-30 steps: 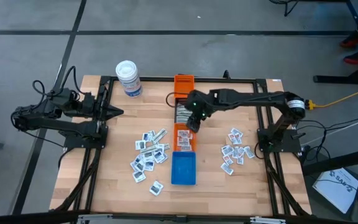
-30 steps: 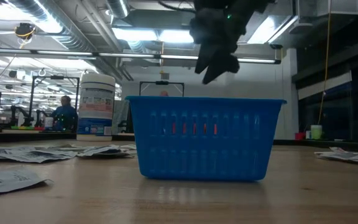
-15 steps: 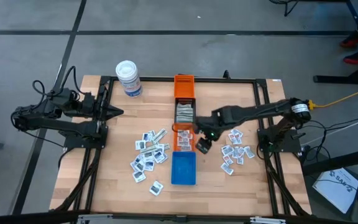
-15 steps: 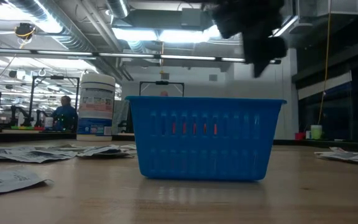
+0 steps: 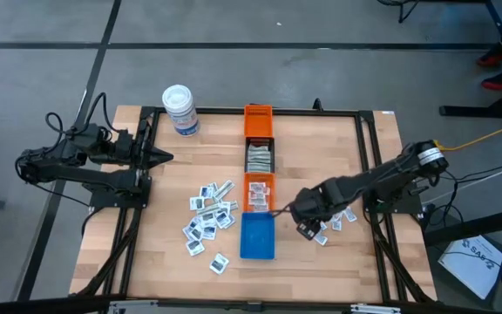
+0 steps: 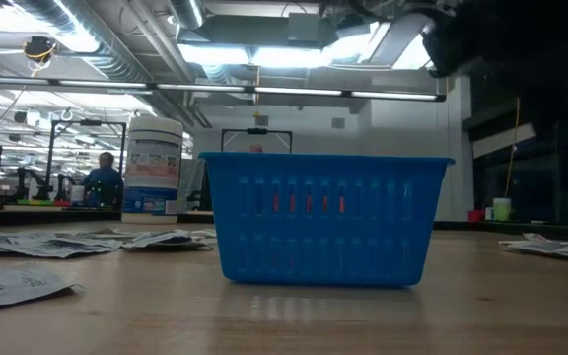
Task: Pick & Place First Aid Supplies
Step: Put the orange ointment pack into the bottom orange bin
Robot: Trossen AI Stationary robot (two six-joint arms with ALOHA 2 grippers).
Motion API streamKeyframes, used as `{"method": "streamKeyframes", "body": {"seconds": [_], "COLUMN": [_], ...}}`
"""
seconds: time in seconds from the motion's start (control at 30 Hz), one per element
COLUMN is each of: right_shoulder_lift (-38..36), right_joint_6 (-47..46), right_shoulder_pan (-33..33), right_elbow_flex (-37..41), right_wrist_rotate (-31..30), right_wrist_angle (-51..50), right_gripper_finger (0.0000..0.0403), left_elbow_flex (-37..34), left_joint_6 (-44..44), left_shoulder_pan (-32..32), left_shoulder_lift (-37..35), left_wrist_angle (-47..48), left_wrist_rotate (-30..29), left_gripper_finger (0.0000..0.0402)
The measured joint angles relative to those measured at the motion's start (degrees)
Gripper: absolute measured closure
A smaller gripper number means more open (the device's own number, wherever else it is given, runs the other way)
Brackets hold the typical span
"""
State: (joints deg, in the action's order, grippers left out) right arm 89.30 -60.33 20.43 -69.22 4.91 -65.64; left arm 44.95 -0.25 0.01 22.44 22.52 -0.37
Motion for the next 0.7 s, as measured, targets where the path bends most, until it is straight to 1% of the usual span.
{"method": "streamKeyframes", "body": {"seconds": [0.2, 0.27, 0.4, 0.6, 0.7], "right_shoulder_lift": [0.0, 0.0, 0.0, 0.0, 0.0], "right_joint_6": [-4.2, -4.5, -8.3, -8.6, -4.6], "right_shoulder_pan": [3.1, 3.6, 3.6, 3.5, 4.7], "right_elbow_flex": [5.6, 7.6, 11.4, 14.8, 16.3], "right_wrist_rotate": [0.9, 1.4, 1.8, 2.8, 2.3], "right_wrist_angle": [3.9, 6.7, 9.7, 13.9, 16.2], "right_gripper_finger": [0.0171, 0.0171, 0.0171, 0.0171, 0.0171], "left_elbow_flex": [0.0, 0.0, 0.0, 0.0, 0.0], "left_joint_6": [0.0, 0.0, 0.0, 0.0, 0.0], "left_shoulder_pan": [0.0, 0.0, 0.0, 0.0, 0.0], "left_shoulder_lift": [0.0, 0.0, 0.0, 0.0, 0.0], "left_wrist_angle": [0.0, 0.0, 0.0, 0.0, 0.0], "left_wrist_rotate": [0.0, 0.0, 0.0, 0.0, 0.0], "left_gripper_finger": [0.0393, 0.0392, 0.0389, 0.0391, 0.0391]}}
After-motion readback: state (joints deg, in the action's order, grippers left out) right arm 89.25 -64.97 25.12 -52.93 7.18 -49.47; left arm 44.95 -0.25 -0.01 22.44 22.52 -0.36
